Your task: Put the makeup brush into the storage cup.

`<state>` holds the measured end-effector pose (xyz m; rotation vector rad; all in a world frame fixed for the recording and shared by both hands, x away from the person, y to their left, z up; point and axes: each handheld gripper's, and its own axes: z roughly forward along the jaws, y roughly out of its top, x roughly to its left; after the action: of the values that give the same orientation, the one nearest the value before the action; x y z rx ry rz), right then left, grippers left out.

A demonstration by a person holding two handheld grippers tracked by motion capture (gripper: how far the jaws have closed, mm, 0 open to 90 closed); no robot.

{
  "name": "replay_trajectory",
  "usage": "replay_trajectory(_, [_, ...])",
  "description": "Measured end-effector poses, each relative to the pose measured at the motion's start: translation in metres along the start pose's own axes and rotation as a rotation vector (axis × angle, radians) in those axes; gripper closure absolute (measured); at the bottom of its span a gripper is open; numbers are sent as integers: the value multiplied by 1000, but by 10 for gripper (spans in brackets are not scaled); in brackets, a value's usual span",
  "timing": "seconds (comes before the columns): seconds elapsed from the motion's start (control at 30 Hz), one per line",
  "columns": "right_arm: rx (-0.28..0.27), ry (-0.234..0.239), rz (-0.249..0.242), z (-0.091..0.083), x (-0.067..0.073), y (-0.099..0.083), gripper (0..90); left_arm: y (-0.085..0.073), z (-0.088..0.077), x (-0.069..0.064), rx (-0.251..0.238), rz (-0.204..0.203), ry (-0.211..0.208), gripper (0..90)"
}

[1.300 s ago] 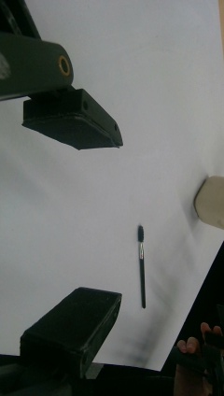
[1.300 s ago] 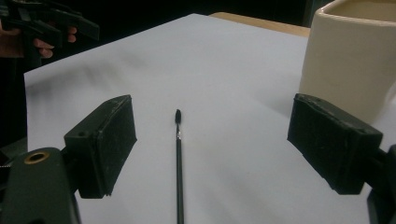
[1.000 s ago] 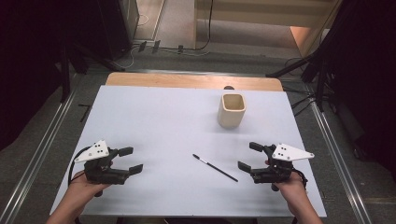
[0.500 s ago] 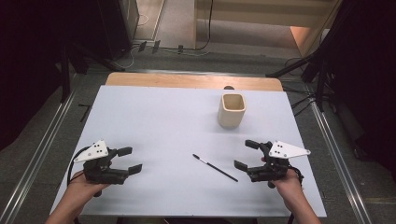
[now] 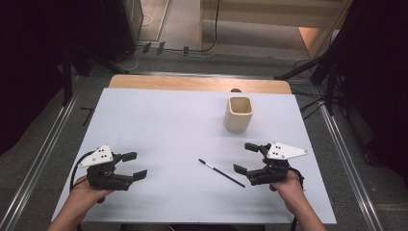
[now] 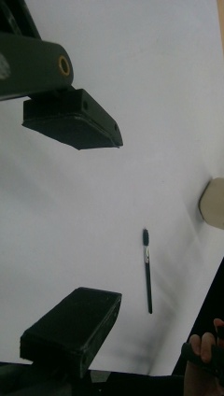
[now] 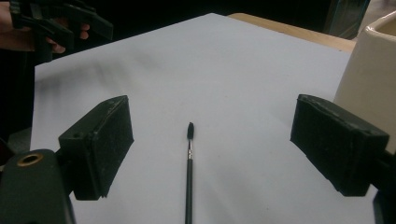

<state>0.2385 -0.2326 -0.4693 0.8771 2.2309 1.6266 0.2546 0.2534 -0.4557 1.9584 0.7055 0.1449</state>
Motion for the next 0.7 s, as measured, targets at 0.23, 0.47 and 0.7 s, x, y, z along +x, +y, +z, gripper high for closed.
replay_trajectory(0.23, [7, -5, -1, 8, 1, 2, 139, 0, 1, 0, -5, -2, -3, 214])
replay_trajectory(0.47, [23, -20, 4, 19, 5, 6, 139, 0, 3, 0, 0, 6, -8, 214])
replay_trajectory(0.7, [44, -52, -6, 32, 10, 8, 141, 0, 3, 0, 1, 9, -10, 213])
